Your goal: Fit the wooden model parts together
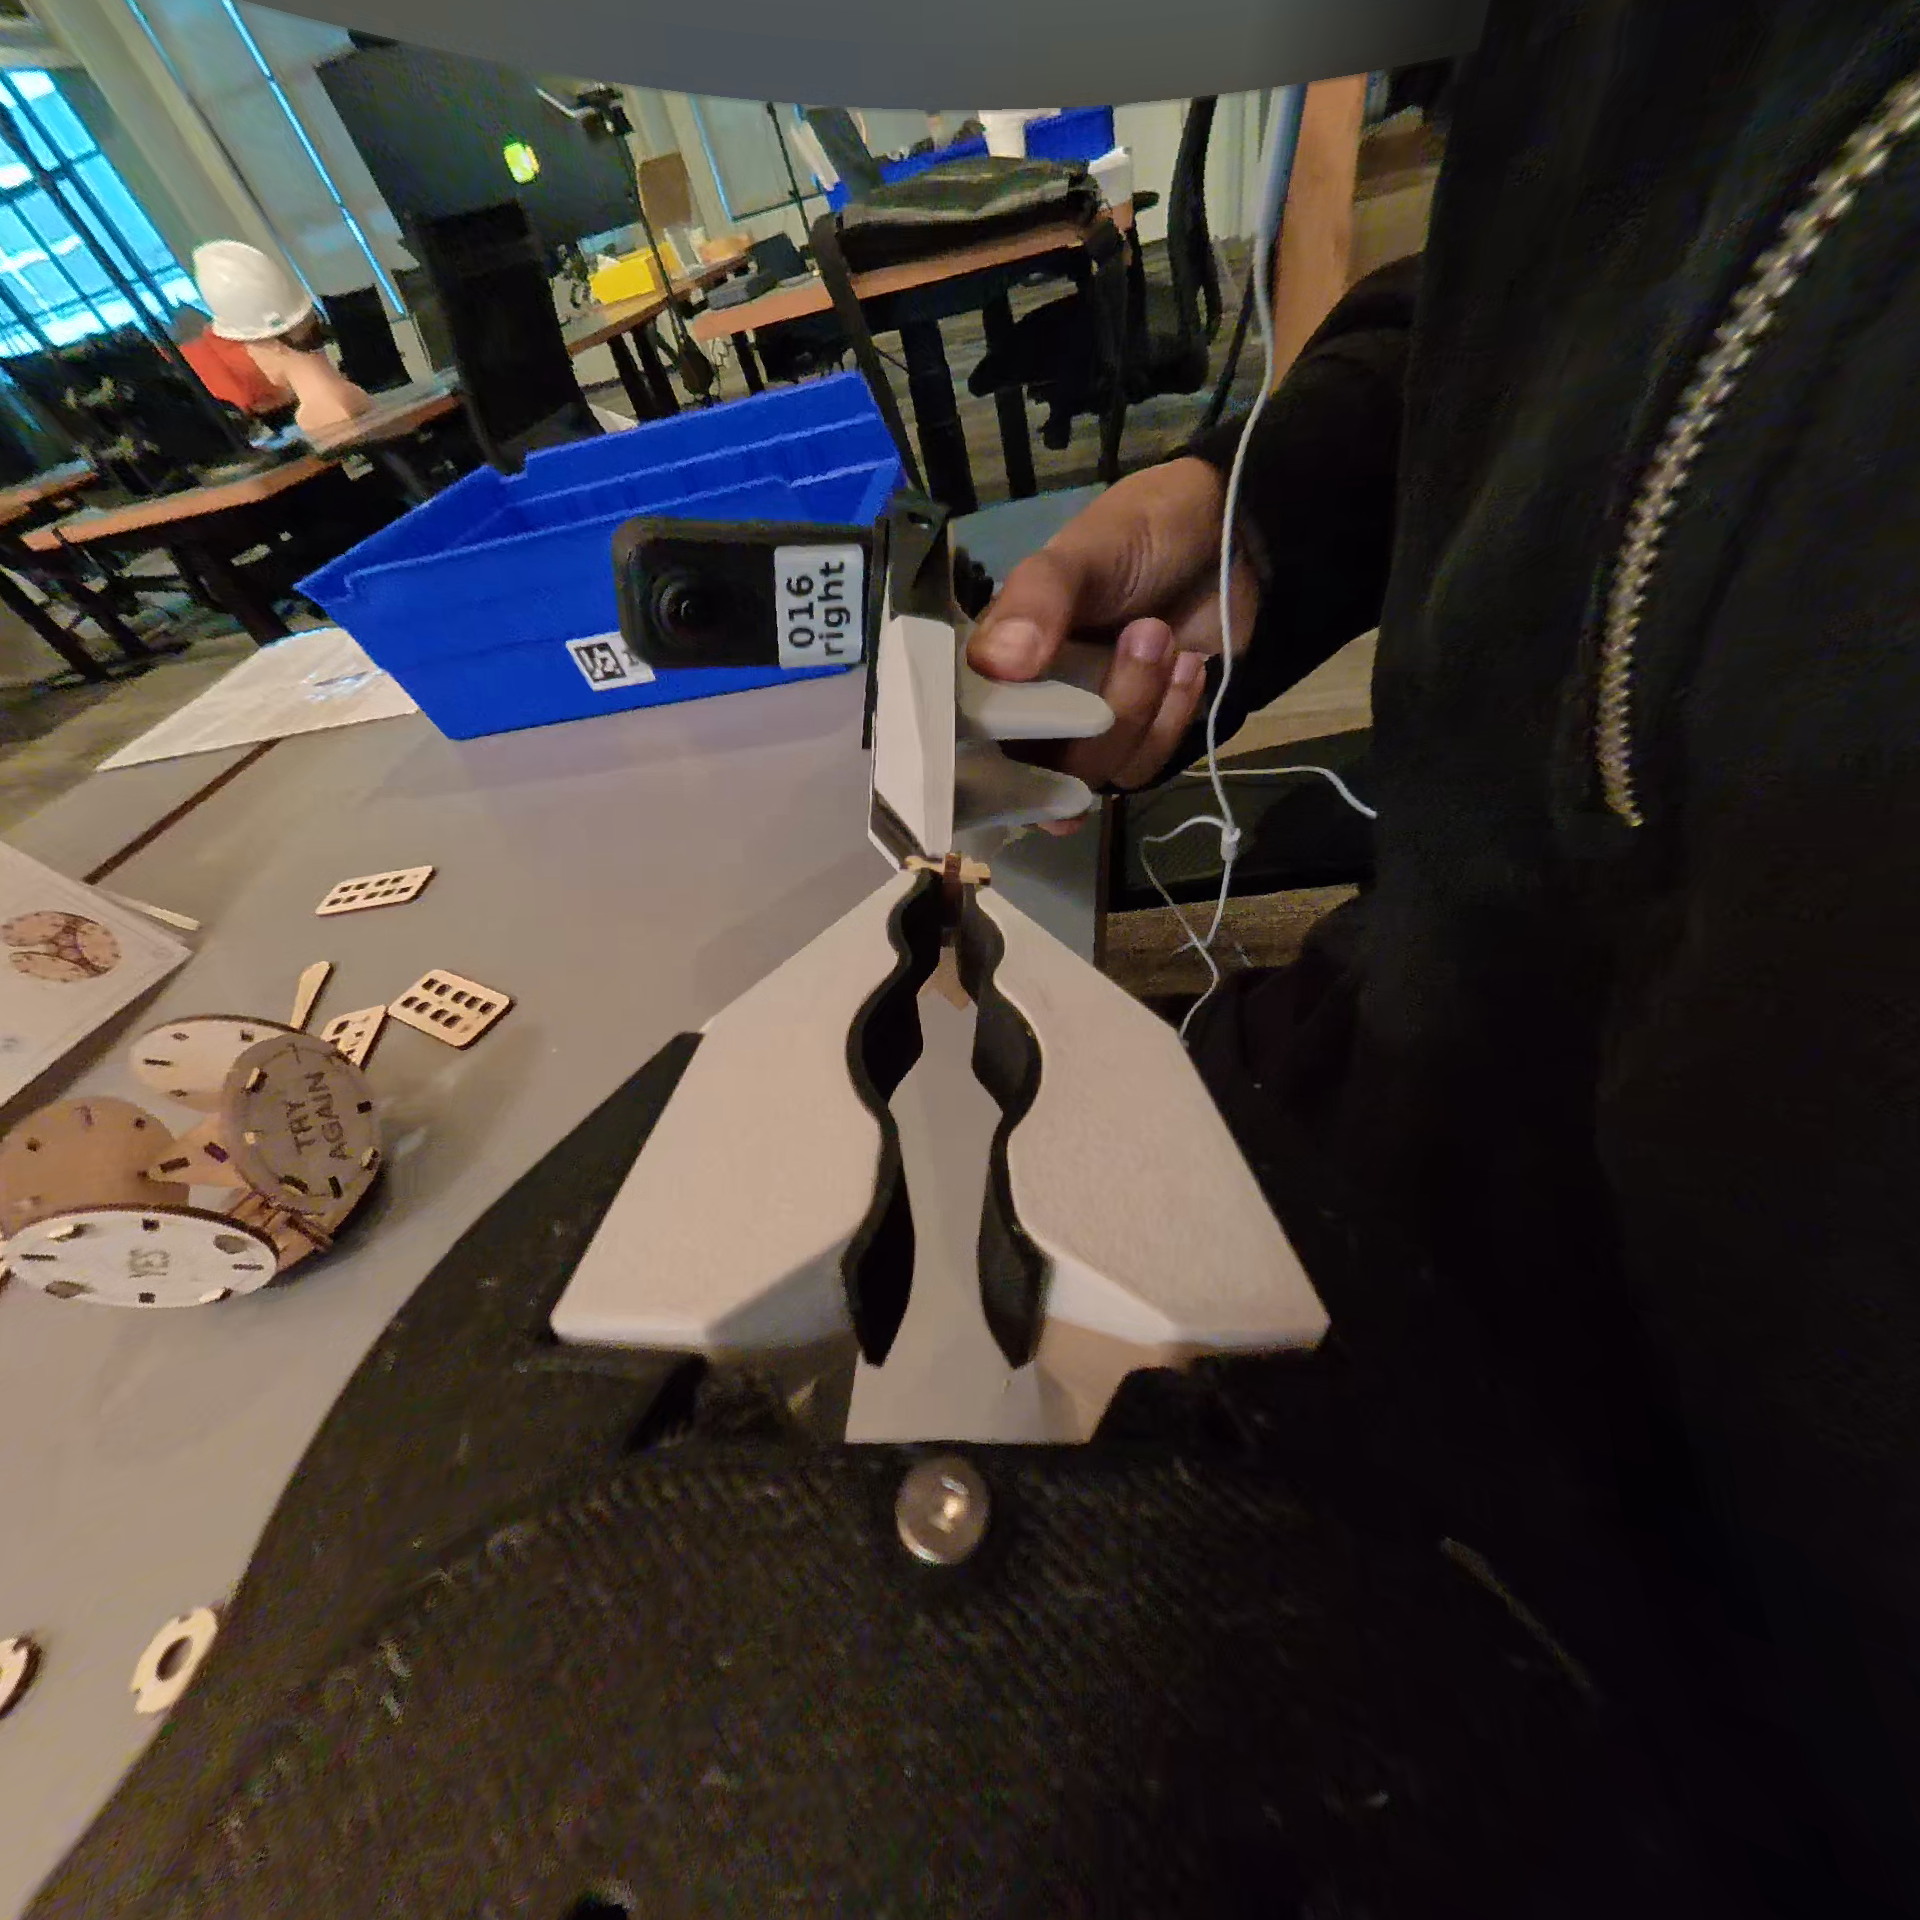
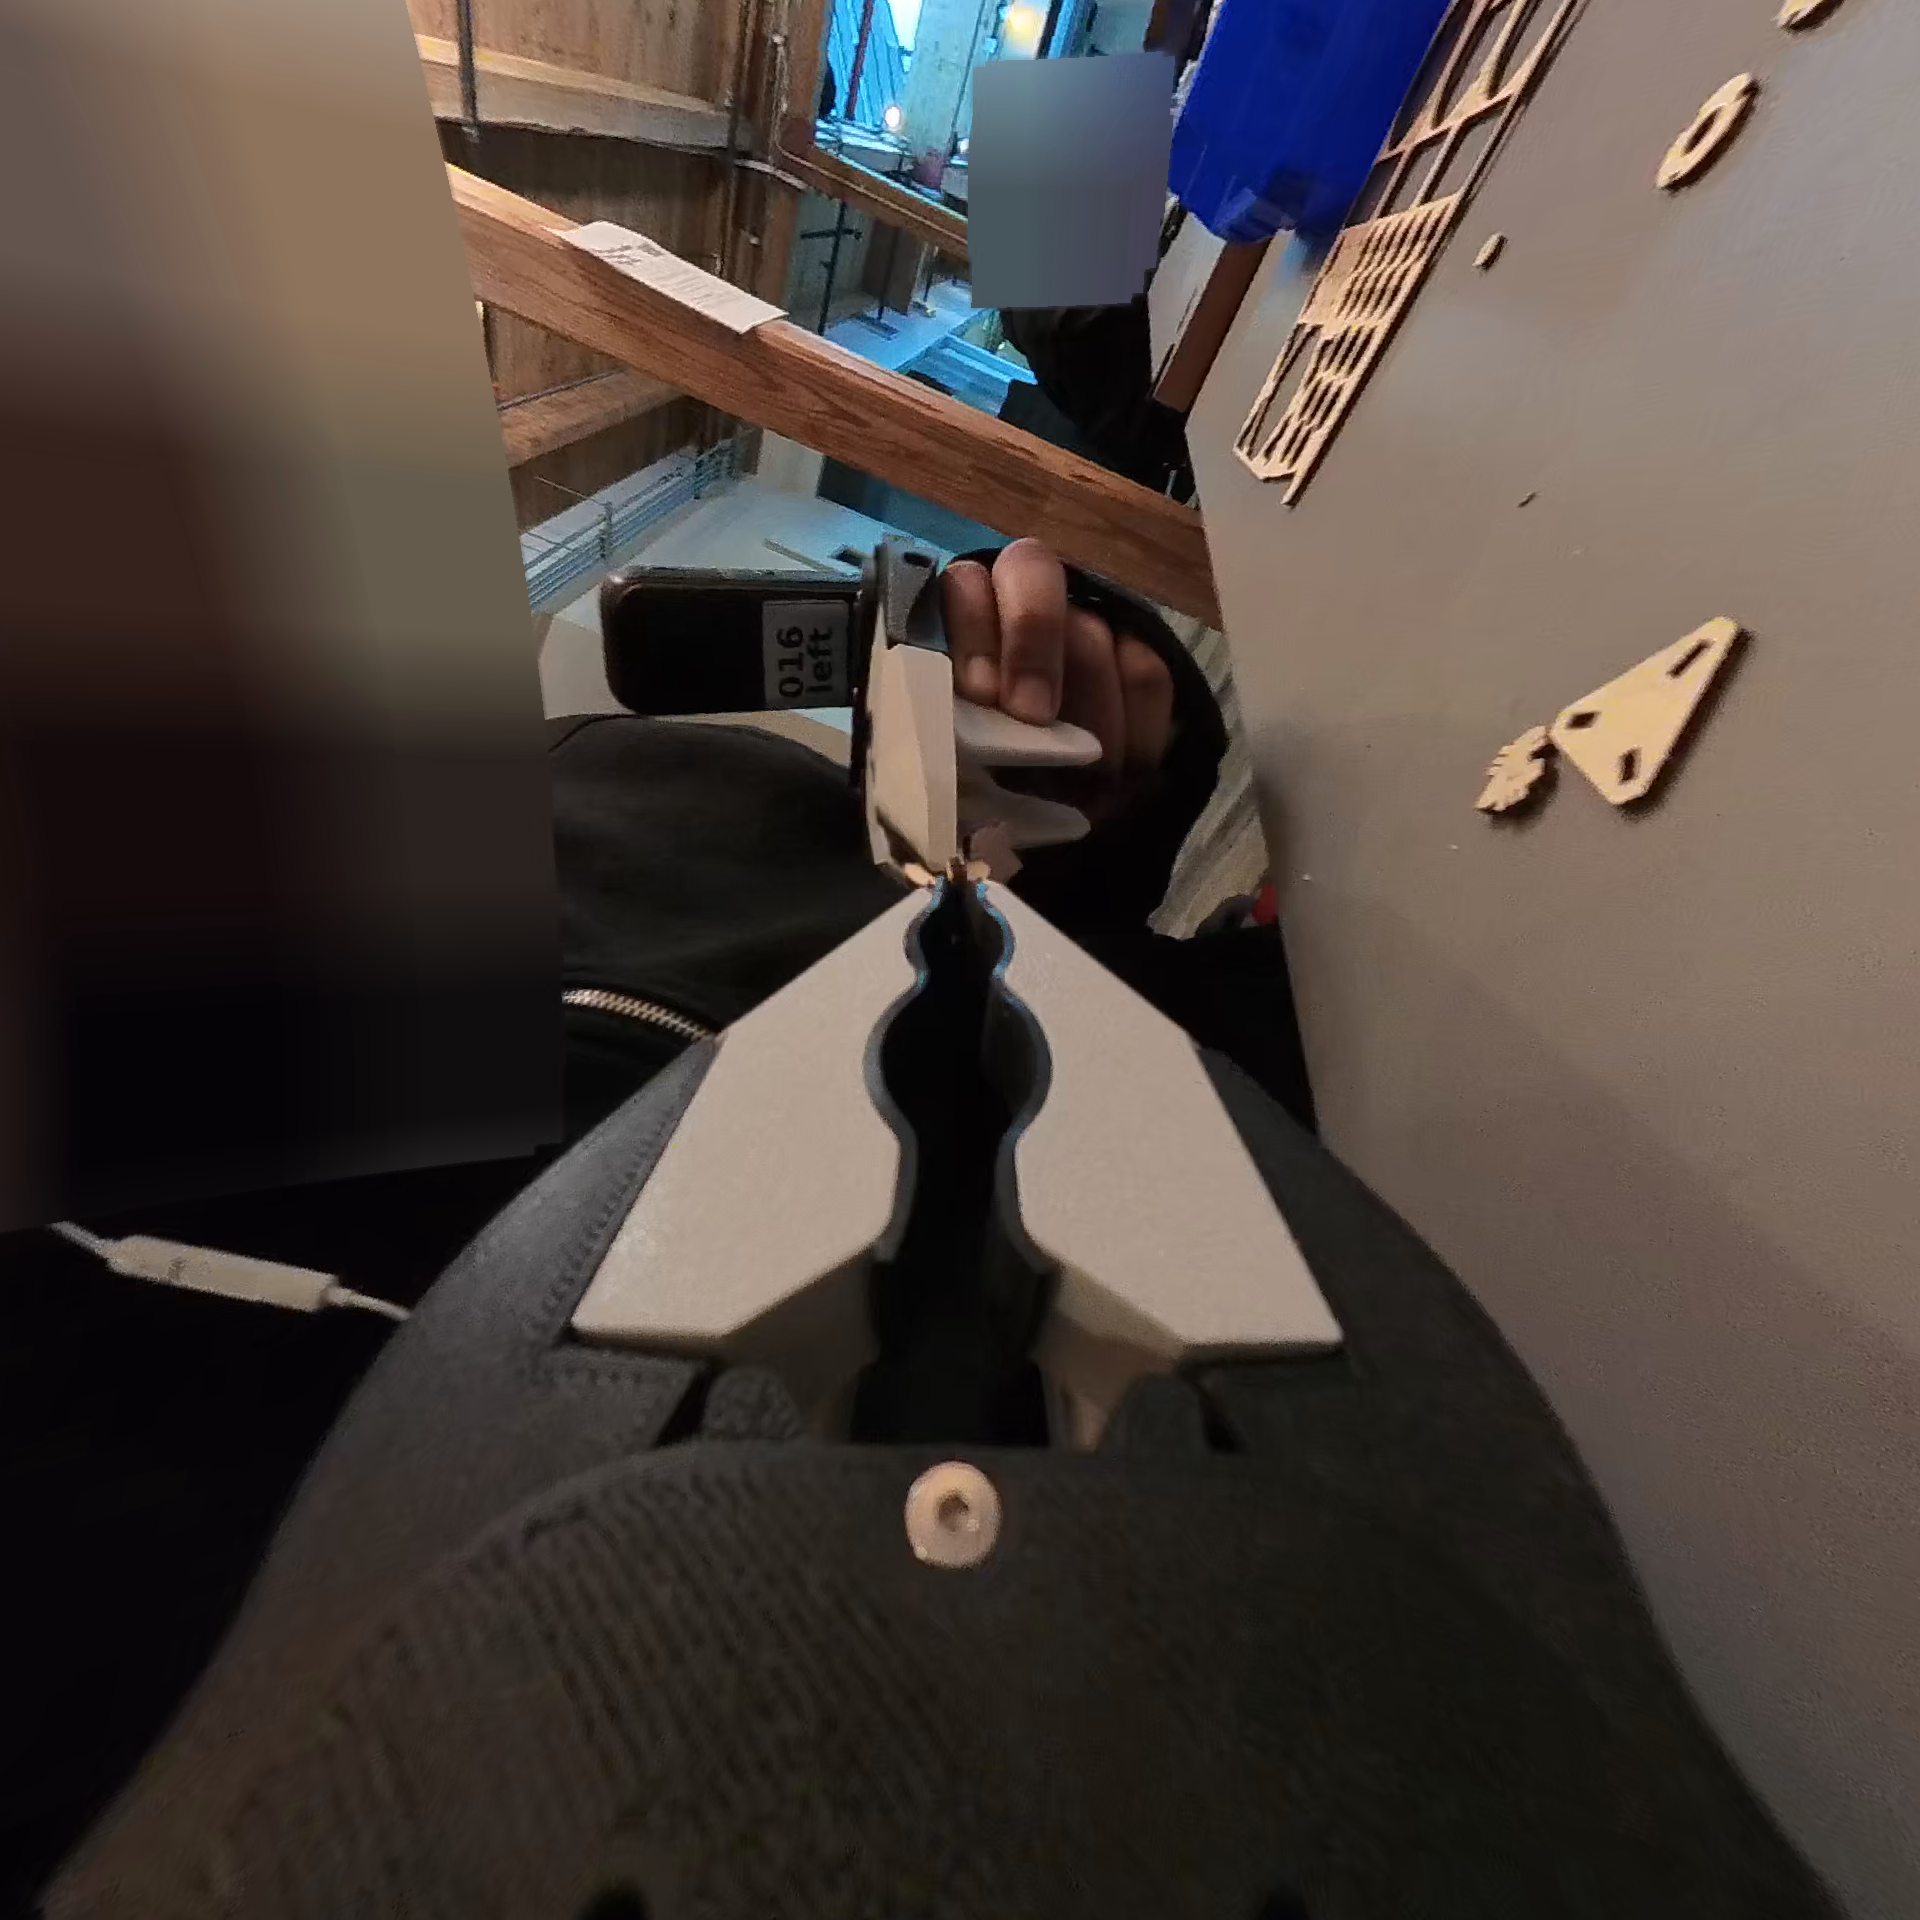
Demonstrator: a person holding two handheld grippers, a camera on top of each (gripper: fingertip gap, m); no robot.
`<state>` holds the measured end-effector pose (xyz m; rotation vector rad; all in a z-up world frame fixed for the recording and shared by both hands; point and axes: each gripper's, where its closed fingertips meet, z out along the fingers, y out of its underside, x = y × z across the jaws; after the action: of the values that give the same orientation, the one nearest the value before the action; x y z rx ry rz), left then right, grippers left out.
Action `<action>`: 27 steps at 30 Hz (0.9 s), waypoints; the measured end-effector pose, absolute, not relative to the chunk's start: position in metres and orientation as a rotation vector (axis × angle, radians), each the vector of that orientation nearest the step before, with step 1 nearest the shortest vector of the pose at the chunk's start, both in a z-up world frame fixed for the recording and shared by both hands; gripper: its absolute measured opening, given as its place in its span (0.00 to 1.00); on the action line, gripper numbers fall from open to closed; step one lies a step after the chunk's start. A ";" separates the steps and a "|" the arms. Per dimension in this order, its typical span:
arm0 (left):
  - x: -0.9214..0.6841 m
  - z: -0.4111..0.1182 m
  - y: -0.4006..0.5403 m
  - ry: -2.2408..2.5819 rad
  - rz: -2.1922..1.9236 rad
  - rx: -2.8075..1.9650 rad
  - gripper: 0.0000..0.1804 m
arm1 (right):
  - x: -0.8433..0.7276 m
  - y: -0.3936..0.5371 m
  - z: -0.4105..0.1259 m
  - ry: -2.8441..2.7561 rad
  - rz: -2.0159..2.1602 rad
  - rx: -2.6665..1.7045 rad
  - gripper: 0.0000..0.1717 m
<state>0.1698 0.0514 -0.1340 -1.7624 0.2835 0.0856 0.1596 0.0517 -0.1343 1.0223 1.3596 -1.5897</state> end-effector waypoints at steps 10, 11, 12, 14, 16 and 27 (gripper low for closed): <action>0.144 -0.144 0.060 0.135 0.156 -1.793 0.22 | 0.135 0.072 -0.154 1.439 -1.722 1.177 0.00; 0.142 -0.146 0.060 0.111 0.140 -1.799 0.25 | 0.135 0.073 -0.157 1.468 -1.735 1.190 0.00; 0.139 -0.148 0.059 0.077 0.120 -1.806 0.27 | 0.135 0.074 -0.160 1.522 -1.749 1.199 0.00; 0.136 -0.152 0.059 0.010 0.039 -1.817 0.28 | 0.136 0.073 -0.163 1.664 -1.792 1.192 0.00; 0.130 -0.150 0.059 -0.072 -0.044 -1.801 0.27 | 0.136 0.072 -0.162 1.845 -1.847 1.157 0.00; 0.123 -0.135 0.058 -0.699 -0.910 -1.326 0.02 | 0.127 0.078 -0.140 2.647 -2.174 0.994 0.00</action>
<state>0.1229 0.0578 -0.1350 -1.3257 -0.6988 -0.9105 0.1274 0.0785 -0.1397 0.9941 2.6465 -2.1736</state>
